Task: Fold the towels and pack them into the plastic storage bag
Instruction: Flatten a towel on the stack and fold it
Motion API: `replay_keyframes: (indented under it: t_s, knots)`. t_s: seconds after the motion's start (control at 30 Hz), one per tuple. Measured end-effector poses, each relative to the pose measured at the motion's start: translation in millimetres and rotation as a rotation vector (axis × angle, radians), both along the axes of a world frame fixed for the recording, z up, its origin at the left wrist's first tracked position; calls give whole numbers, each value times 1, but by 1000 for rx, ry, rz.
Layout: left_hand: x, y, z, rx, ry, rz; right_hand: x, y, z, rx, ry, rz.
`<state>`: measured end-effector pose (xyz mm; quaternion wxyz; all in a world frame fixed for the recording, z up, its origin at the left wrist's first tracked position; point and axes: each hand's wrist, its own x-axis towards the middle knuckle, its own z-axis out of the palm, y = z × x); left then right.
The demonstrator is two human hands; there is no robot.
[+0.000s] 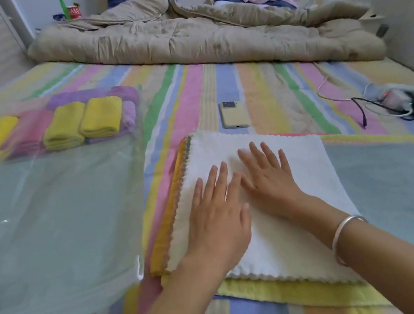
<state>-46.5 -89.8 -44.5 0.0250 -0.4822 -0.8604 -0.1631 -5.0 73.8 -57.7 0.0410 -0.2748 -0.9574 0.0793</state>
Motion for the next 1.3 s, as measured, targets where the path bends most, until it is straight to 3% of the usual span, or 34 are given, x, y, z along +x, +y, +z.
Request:
replay_keyframes:
  t_s: [0.1, 0.33, 0.57, 0.67, 0.77, 0.83, 0.97, 1.13, 1.3]
  knots:
    - [0, 4, -25, -192, 4, 4, 38, 30, -6, -24, -90, -73]
    - [-1, 0, -37, -195, 60, 29, 92, 69, 2, -85, -68, -233]
    - [-2, 2, -35, -181, 58, 23, 174, 16, -5, -89, -100, -30]
    - [4, 8, -25, -210, 59, 50, 185, 21, 4, -350, 206, -163]
    - [24, 16, -15, 107, 86, -44, 187, 29, 13, -555, 510, -389]
    - [47, 24, -9, 291, 26, -140, 183, 34, 14, -783, 530, -486]
    - [92, 45, 5, 318, -277, -246, 180, 42, 27, -1259, 550, -529]
    - [107, 73, 17, 227, -347, -166, 183, 48, 33, -1518, 531, -497]
    - [106, 92, 25, 18, -416, -10, 180, 47, 35, -1560, 484, -448]
